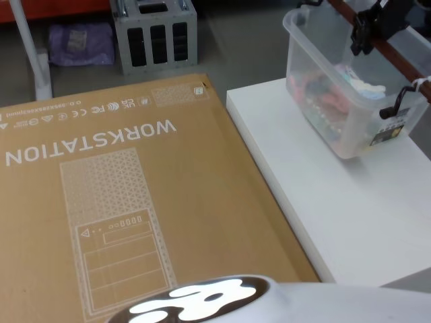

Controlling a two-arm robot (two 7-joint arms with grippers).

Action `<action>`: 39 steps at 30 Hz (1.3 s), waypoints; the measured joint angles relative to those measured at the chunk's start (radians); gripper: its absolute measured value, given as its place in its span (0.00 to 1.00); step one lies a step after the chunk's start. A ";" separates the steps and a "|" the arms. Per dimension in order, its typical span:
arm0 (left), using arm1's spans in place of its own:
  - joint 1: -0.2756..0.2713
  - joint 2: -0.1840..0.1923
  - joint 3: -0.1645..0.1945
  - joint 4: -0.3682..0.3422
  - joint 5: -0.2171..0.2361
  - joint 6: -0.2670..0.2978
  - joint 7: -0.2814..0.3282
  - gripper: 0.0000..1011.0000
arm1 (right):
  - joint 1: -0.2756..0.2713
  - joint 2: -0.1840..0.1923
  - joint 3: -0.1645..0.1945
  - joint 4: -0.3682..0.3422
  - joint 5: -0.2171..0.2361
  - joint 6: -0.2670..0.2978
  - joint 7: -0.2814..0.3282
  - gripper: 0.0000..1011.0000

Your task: Use one hand to grasp the basket and place it at the designated location.

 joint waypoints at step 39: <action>0.000 0.000 0.000 0.000 0.000 0.000 0.000 0.00 | -0.023 -0.058 0.000 0.120 0.034 -0.057 0.026 0.20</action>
